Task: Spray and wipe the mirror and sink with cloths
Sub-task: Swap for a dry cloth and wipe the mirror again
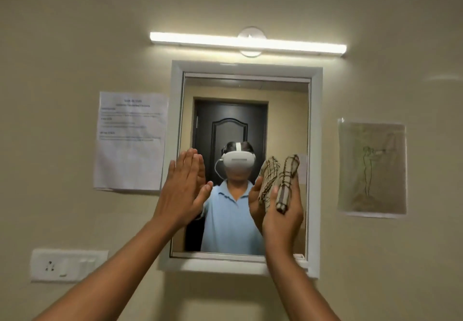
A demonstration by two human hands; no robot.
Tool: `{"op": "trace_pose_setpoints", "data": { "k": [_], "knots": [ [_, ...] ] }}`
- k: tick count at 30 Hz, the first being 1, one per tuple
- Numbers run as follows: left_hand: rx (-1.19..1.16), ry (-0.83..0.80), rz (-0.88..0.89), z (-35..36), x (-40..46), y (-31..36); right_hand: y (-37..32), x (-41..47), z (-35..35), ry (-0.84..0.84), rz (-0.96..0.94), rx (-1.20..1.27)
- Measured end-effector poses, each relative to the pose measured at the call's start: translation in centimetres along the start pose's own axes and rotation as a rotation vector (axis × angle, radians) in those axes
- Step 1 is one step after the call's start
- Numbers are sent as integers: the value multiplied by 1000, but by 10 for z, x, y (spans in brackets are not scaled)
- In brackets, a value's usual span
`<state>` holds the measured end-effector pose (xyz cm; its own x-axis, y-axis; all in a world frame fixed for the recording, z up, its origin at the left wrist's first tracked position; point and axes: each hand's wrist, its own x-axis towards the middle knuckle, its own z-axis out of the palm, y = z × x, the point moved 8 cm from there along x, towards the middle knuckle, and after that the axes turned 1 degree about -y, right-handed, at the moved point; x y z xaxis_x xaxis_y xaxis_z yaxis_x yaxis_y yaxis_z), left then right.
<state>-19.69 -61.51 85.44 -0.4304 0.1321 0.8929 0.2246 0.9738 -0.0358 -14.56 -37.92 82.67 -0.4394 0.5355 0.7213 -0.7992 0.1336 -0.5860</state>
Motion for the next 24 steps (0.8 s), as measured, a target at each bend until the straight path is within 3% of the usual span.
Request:
{"op": "trace_pose_setpoints", "data": {
  "k": [7, 15, 21, 24],
  "knots": [
    [156, 113, 17, -45, 76, -29, -51, 93, 38, 41, -343, -267],
    [282, 173, 11, -66, 131, -67, -57, 175, 92, -135, -449, -923],
    [234, 199, 63, -58, 134, -73, -34, 185, 129, -26, -461, -945],
    [195, 212, 75, -55, 133, -76, -45, 172, 154, -53, -543, -976]
  ]
}}
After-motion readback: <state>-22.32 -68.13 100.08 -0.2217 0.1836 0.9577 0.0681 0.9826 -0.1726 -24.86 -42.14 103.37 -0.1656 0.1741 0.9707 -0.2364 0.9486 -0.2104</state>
